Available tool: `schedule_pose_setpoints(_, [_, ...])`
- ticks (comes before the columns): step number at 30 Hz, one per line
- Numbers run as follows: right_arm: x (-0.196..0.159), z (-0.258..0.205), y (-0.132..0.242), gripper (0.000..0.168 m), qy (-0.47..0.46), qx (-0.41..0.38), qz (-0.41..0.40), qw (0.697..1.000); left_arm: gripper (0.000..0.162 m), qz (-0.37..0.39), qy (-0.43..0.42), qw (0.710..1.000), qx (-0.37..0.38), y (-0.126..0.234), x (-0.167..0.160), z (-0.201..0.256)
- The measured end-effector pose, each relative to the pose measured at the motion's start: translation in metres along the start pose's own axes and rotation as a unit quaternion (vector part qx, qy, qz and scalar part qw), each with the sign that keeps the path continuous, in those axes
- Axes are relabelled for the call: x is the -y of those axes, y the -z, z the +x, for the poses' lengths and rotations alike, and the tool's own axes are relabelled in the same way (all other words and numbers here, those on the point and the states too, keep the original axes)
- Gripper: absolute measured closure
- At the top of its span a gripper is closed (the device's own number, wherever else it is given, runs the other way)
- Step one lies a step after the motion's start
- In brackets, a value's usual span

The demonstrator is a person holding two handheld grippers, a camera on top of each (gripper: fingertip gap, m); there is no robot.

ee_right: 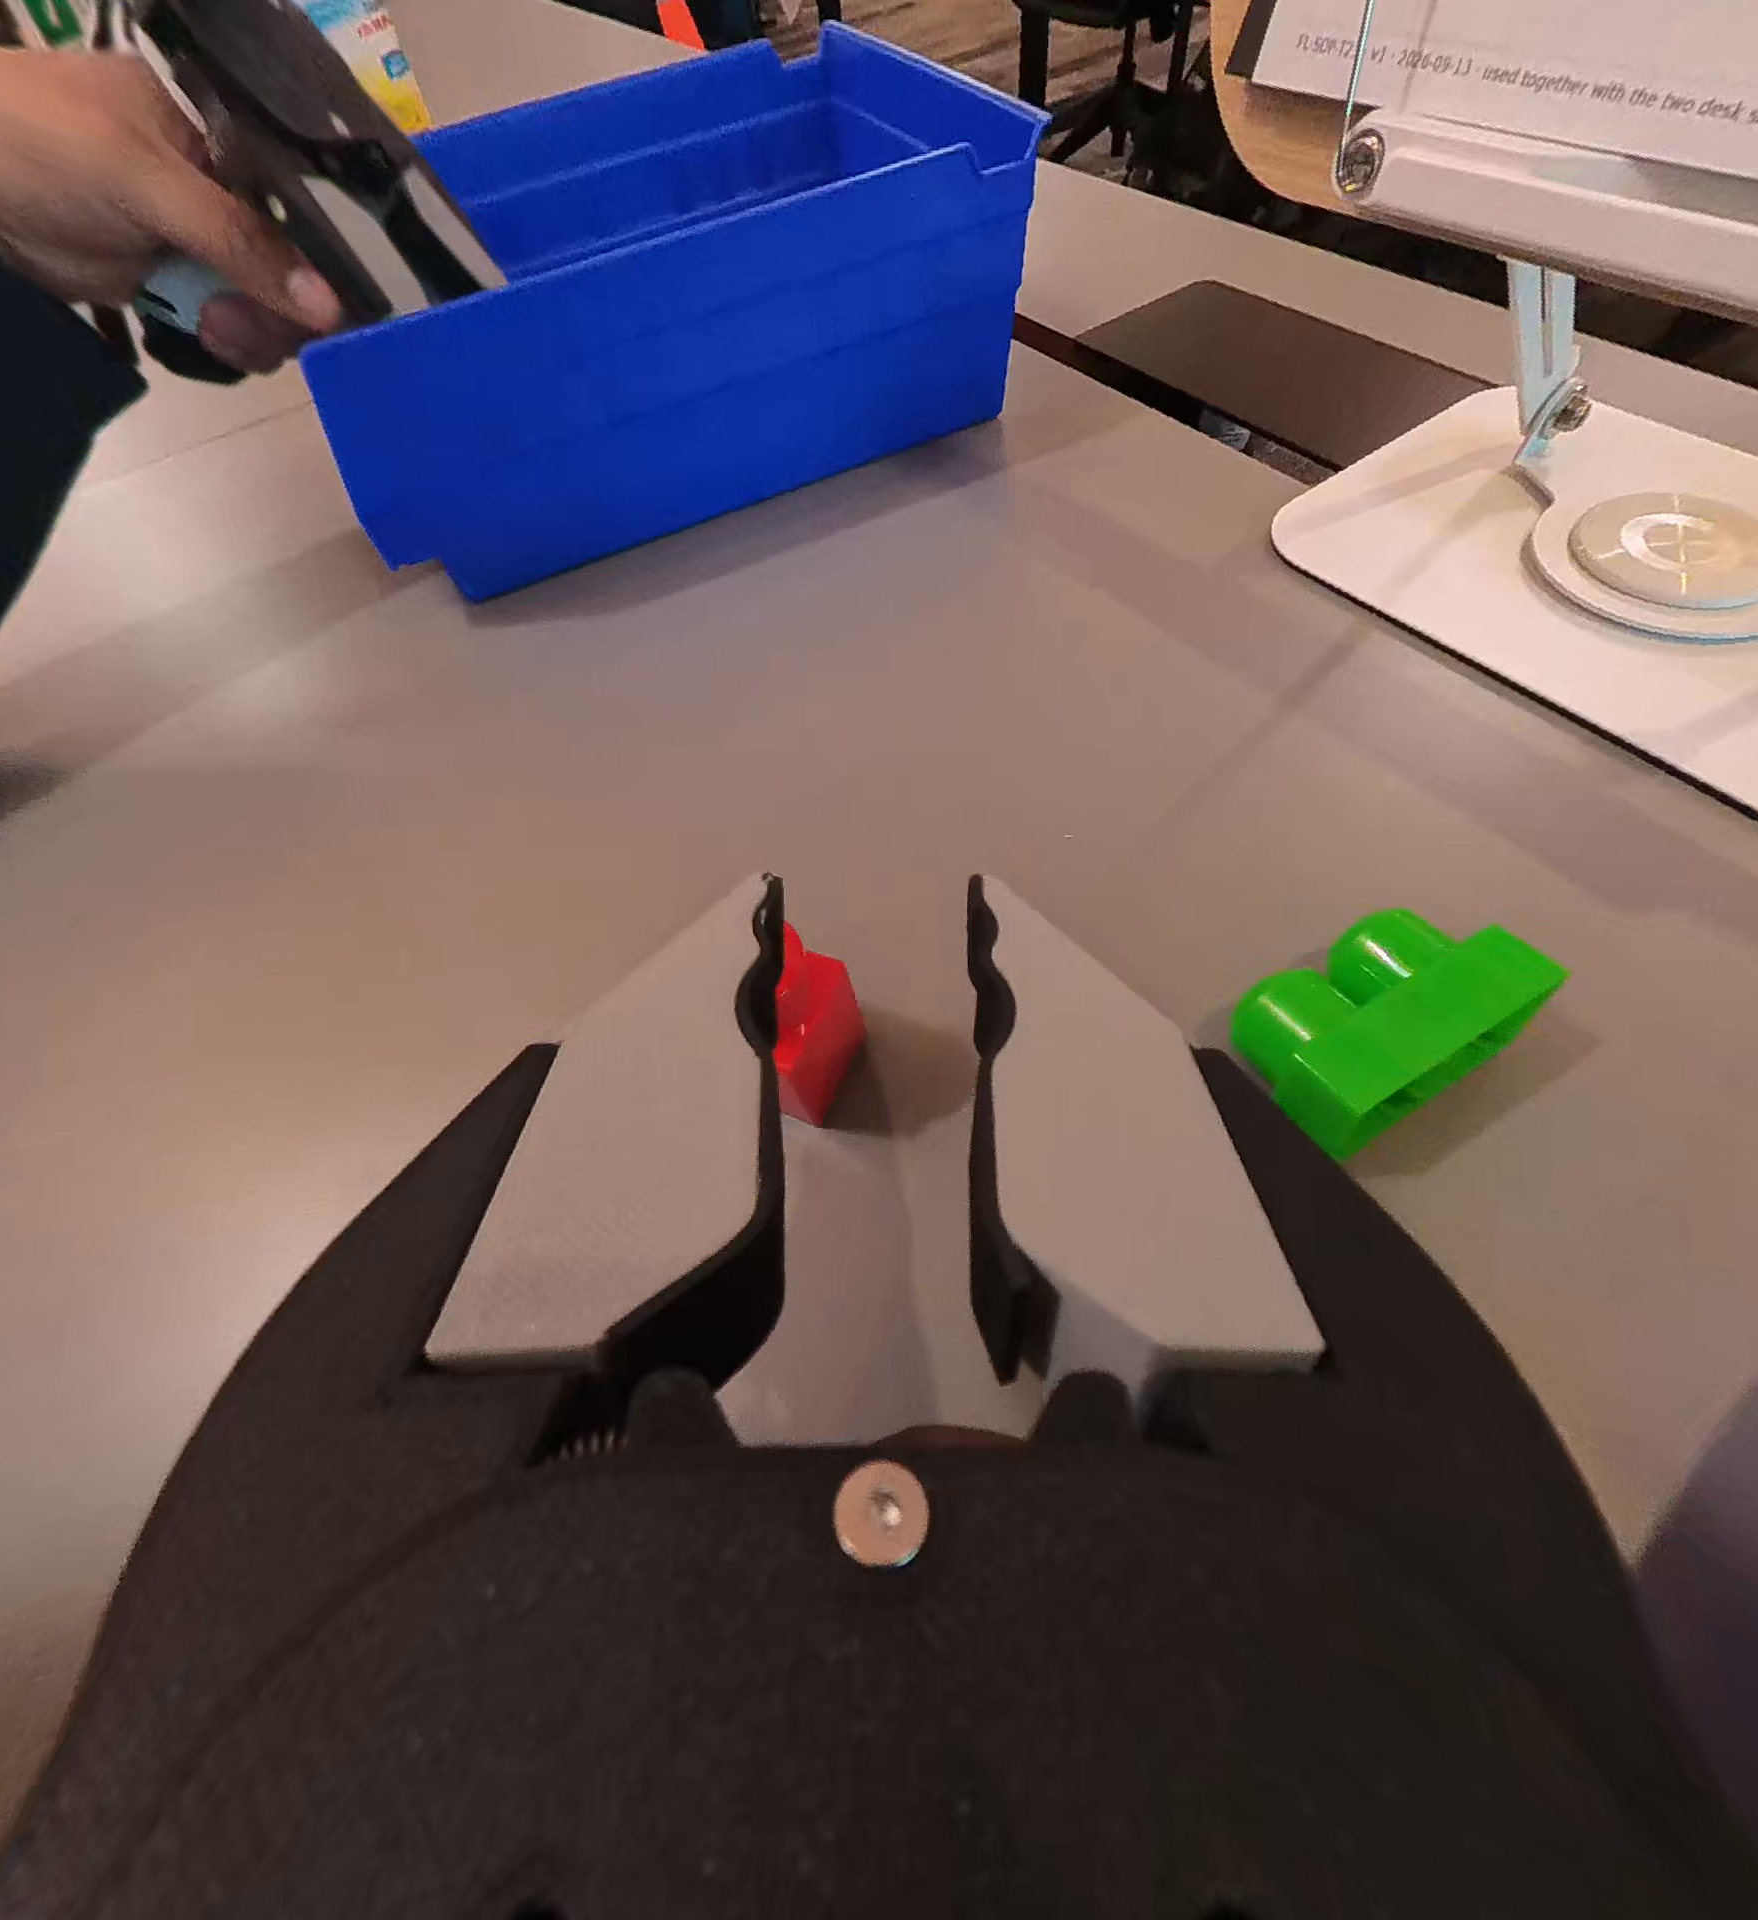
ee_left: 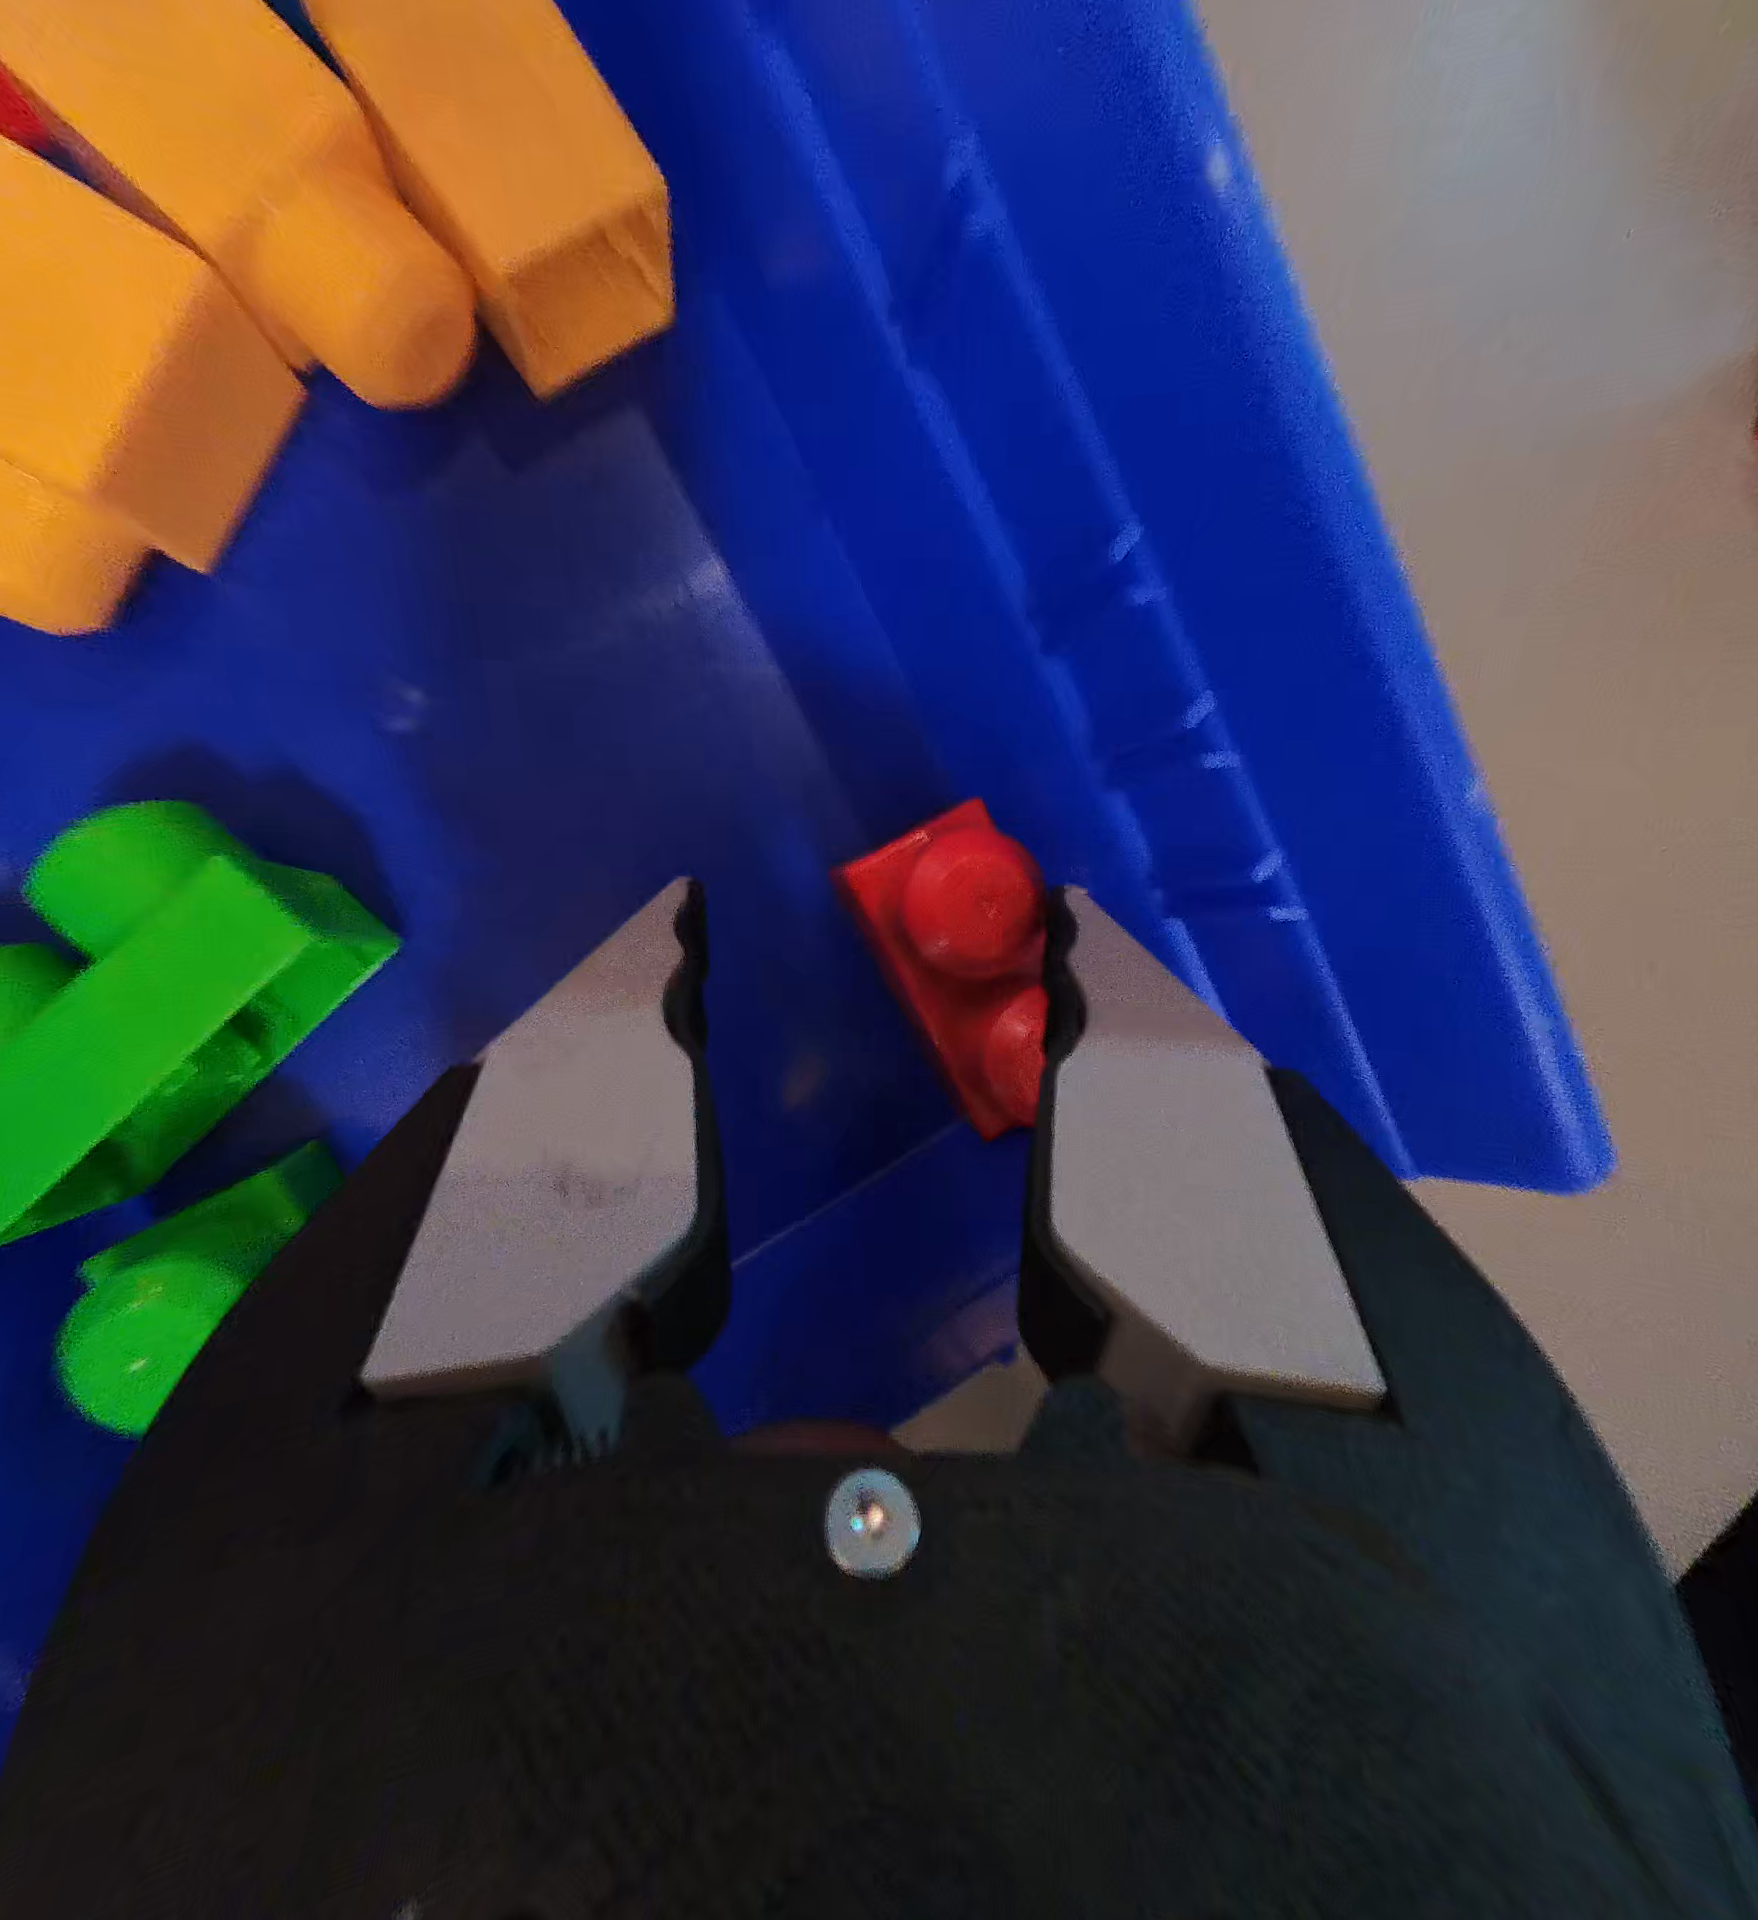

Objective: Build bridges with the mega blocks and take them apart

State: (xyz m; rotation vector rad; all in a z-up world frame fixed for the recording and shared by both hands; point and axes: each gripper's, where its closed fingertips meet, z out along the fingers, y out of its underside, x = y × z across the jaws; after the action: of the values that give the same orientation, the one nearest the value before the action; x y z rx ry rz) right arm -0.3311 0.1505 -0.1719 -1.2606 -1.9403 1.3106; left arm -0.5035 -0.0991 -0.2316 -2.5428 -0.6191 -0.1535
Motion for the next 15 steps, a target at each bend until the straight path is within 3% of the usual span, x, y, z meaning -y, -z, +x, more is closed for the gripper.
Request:
schedule_pose_setpoints(2, [0.0, 0.0, 0.0, 0.136, 0.001, 0.002, -0.001, 1.0, 0.106, -0.005, 0.016, 1.0, -0.023, -0.006, 0.0, 0.004])
schedule_pose_setpoints(4, [0.001, -0.002, -0.001, 0.136, 0.003, 0.004, 0.001, 1.0, 0.125, 0.013, -0.001, 1.0, -0.009, -0.006, 0.006, 0.0])
schedule_pose_setpoints(6, [0.001, -0.004, -0.001, 0.136, 0.007, 0.006, -0.003, 1.0, 0.134, 0.035, -0.011, 0.999, 0.009, -0.004, 0.013, -0.006])
schedule_pose_setpoints(15, [-0.002, 0.001, 0.001, 0.136, 0.01, -0.004, -0.009, 1.0, 0.135, 0.161, -0.001, 0.987, 0.03, 0.052, 0.038, 0.007])
